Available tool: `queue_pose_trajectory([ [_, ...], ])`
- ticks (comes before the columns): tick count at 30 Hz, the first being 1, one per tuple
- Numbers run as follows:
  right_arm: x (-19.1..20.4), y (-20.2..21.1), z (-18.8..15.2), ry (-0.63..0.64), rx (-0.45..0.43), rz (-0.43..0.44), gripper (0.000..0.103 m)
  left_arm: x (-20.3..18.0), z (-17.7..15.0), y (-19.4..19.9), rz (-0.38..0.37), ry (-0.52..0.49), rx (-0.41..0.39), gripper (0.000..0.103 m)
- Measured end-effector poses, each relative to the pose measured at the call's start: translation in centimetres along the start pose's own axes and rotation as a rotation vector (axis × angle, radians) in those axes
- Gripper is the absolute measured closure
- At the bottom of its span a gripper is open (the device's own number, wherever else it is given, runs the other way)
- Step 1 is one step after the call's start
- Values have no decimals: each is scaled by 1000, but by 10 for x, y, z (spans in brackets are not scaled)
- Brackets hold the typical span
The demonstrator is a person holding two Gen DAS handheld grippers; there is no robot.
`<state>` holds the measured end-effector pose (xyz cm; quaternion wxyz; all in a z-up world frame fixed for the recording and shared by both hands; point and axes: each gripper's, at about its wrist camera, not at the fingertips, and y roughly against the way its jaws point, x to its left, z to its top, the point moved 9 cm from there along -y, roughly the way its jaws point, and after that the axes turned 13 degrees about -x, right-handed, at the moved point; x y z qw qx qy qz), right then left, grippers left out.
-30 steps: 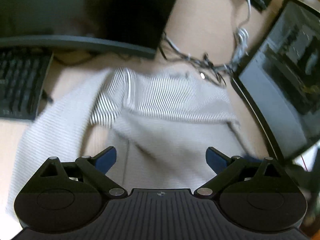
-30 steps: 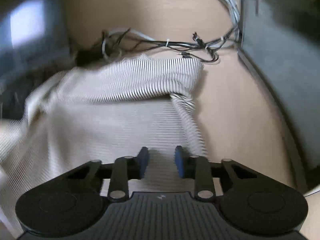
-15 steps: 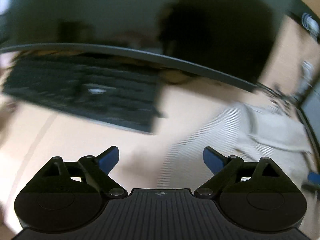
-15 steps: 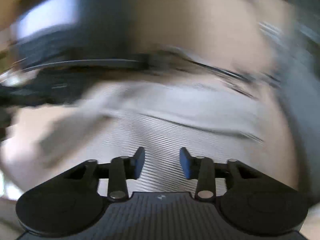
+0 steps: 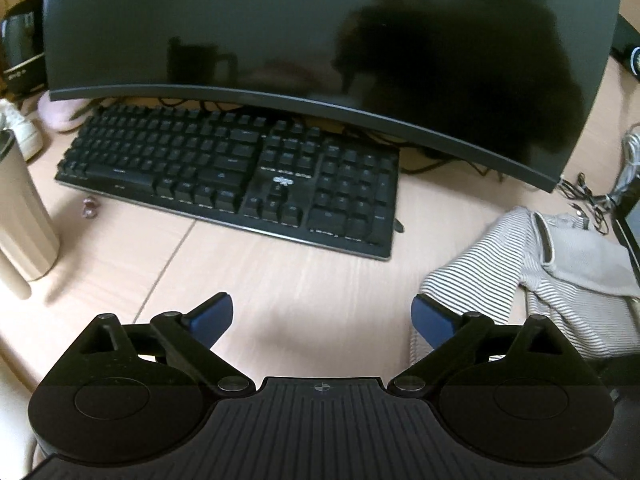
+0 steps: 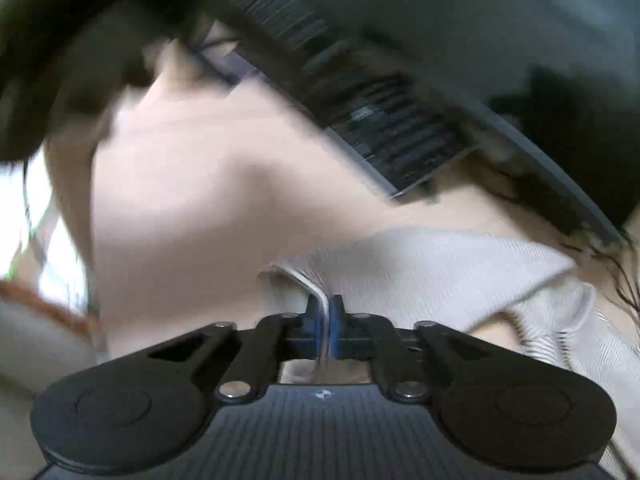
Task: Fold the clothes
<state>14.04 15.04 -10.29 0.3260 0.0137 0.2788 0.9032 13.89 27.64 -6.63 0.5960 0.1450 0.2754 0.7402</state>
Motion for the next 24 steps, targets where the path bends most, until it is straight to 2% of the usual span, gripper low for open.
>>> queue_pose_trajectory([
  [2,-43,21,25,-82,-71,-79,99,-8,-2,-4,-18,3,7,4],
  [5,-128,65,60,-165,-185,-252,100,-27,-5,-13,-56,9,23,4],
  [8,-207,109,77,-146,-252,-455,100,-57,-10,-21,-113,5,43,4],
  [11,-262,143,77,-103,-264,-604,100,-93,-15,-26,-178,-14,59,3],
  [14,-298,155,54,-33,-199,-721,99,-125,-21,-32,-232,-38,77,3],
  [18,-337,153,-10,-19,-20,-862,94,-164,-30,-41,-288,-70,110,2],
  [19,-340,157,-23,-24,7,-882,88,-173,-32,-42,-304,-81,117,2],
  [20,-341,163,-35,-33,26,-892,76,-184,-34,-44,-323,-95,124,2],
  [22,-342,174,-55,-52,51,-906,64,-202,-37,-47,-354,-118,134,1],
  [24,-341,183,-66,-71,50,-901,62,-223,-40,-51,-387,-141,141,1],
])
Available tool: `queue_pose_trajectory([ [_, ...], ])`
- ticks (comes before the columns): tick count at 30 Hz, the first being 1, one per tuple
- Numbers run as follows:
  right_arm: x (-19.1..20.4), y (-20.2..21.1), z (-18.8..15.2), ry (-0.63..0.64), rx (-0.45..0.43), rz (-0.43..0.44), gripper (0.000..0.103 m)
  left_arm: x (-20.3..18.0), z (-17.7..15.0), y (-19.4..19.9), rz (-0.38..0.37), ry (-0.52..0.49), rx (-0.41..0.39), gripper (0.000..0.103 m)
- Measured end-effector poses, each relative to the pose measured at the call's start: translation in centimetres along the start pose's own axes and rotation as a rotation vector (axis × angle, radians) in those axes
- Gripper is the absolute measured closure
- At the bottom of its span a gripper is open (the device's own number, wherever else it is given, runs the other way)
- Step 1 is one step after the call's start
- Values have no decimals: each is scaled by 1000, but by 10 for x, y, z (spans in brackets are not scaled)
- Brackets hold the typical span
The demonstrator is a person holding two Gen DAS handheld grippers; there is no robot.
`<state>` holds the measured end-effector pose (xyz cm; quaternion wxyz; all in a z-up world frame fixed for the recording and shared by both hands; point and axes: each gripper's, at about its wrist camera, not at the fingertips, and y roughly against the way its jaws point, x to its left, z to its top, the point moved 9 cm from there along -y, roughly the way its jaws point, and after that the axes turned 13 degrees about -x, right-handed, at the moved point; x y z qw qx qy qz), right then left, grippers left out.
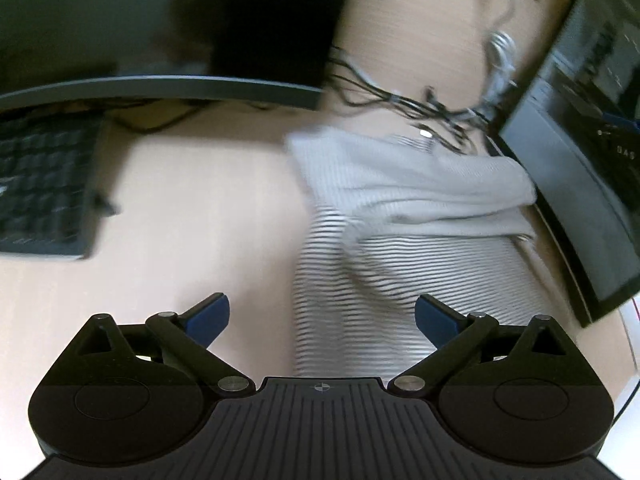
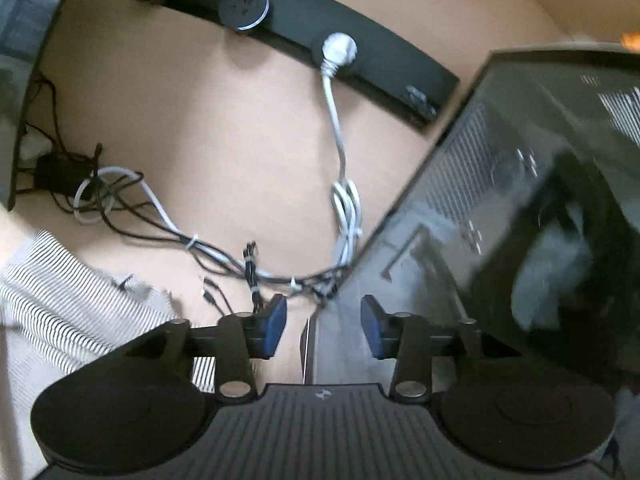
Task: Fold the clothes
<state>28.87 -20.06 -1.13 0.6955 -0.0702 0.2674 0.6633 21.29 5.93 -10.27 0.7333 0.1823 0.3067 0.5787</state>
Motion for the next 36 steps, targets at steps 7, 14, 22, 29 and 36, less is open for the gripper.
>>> queue_pose_trajectory([
  [7,23,-20,-15,-364,120,199,61,-56,9,-24,-118,-86,-41,1],
  [14,48,-94,-95,-527,340,131,72,-76,43,-38,-156,-125,-178,1],
  [22,31,-58,-88,-638,243,190,91,-76,54,-50,-163,-93,-178,1],
  [29,42,-52,-108,-514,256,112,66,-72,33,-90,-125,-103,-115,0],
  [36,64,-22,-98,-595,209,274,57,-57,17,-94,-70,-210,-115,1],
])
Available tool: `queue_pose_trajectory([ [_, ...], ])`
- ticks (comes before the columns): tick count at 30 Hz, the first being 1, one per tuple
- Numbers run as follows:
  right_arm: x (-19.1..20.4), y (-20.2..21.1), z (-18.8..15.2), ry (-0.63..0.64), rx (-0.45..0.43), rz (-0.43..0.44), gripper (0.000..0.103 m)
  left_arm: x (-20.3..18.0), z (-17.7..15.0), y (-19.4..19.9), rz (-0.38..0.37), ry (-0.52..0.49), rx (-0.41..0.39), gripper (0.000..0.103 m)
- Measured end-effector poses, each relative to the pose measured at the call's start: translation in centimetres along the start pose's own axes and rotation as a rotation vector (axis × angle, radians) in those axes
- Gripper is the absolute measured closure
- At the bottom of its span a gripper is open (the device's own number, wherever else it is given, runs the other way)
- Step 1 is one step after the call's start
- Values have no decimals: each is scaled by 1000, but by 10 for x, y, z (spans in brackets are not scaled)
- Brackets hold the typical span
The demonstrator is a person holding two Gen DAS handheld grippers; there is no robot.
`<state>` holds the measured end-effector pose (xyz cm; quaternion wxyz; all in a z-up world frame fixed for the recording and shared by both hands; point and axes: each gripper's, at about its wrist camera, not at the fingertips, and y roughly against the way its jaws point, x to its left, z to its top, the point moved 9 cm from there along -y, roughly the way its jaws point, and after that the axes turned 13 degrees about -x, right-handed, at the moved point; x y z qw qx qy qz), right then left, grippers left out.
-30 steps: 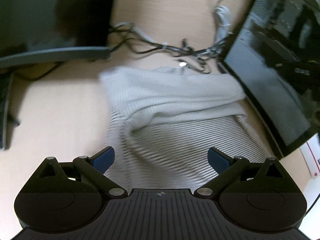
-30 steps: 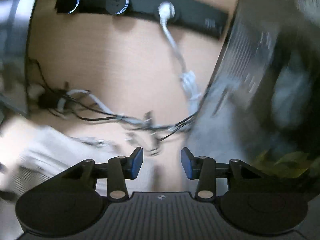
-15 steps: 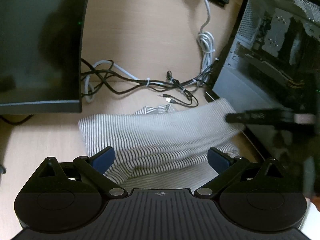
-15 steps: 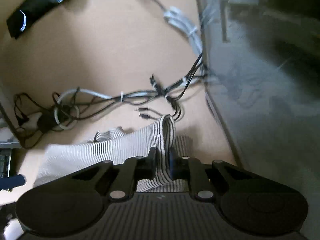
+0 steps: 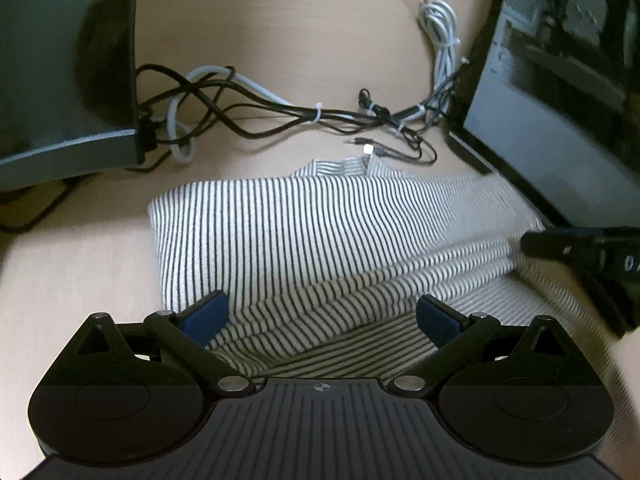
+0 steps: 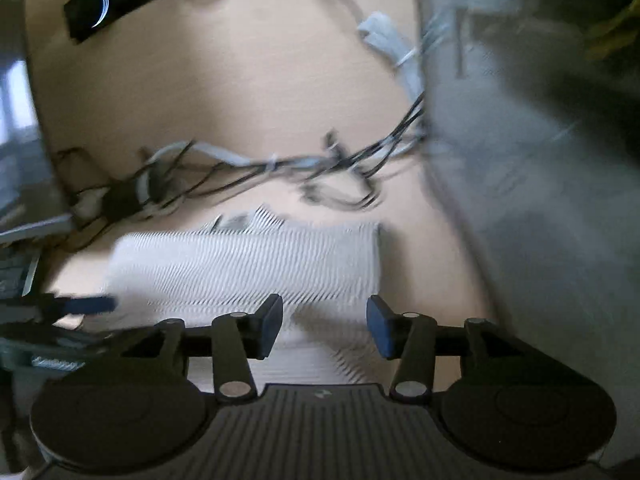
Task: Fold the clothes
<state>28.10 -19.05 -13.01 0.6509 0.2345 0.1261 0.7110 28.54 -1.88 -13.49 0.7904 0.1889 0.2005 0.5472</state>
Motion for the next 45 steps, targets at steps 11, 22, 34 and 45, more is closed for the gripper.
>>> queue_pose_trajectory([
  [11,11,-15,14,53,-19,-33,61,31,-1,19,27,4,10,0],
  [22,93,-121,78,188,22,207,60,32,6,10,30,76,13,0],
  [34,98,-141,52,161,107,258,98,51,15,62,44,339,-48,0],
  [45,88,32,11,63,136,310,102,111,0,138,84,514,-32,0],
])
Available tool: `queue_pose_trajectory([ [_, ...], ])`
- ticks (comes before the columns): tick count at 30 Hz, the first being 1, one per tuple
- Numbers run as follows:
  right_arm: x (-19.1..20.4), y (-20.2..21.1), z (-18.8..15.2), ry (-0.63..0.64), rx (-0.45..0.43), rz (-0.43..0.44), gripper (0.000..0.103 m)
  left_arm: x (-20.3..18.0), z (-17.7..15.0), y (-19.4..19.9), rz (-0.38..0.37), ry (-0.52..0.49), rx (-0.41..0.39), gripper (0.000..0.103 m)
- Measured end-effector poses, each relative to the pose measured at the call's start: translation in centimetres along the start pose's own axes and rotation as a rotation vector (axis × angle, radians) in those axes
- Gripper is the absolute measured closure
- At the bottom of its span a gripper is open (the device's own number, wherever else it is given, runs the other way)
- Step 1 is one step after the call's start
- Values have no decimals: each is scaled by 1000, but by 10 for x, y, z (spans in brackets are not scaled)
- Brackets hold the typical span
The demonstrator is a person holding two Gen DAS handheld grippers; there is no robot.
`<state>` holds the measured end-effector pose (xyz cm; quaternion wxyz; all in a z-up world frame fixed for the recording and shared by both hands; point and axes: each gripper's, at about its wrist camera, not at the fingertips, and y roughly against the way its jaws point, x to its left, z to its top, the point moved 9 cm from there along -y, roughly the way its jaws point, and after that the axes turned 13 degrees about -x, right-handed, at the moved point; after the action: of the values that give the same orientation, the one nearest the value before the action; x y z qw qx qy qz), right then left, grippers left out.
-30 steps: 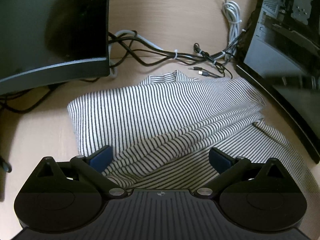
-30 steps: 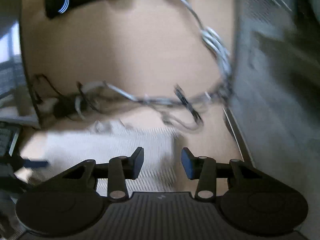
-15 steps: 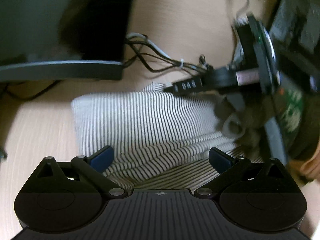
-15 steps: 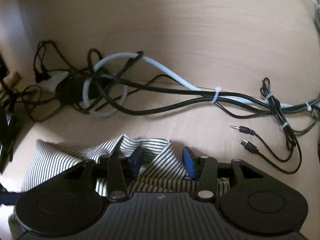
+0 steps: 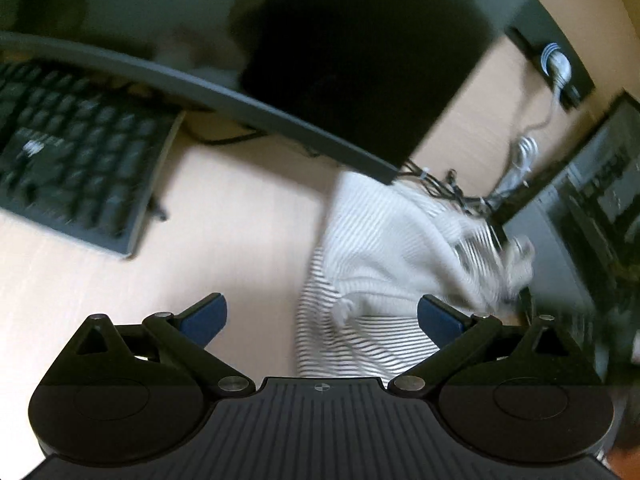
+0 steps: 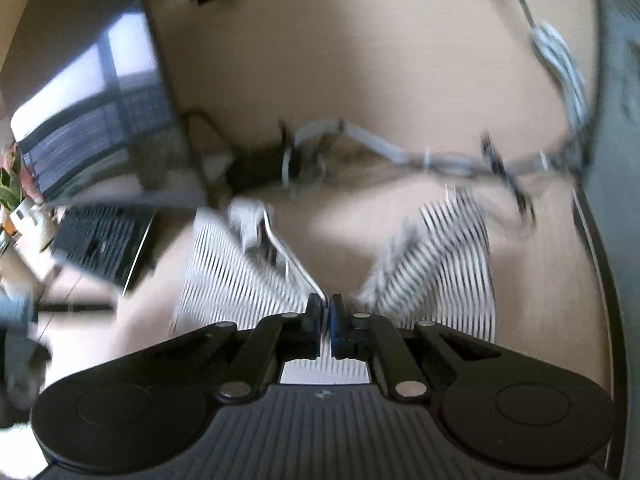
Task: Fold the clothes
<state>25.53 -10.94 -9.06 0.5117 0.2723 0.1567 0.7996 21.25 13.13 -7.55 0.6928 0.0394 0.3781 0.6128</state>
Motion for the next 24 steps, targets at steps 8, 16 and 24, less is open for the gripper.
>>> queue_pose_trajectory([
  [8,-8,24,-66,-62,60,-115,102,-30,15,-8,-59,-47,-20,0],
  [16,4,-16,31,98,-116,-65,80,-65,-37,1,-77,-120,91,0],
  [24,-22,-152,69,300,-33,-108,64,-46,-65,30,55,-103,120,0],
])
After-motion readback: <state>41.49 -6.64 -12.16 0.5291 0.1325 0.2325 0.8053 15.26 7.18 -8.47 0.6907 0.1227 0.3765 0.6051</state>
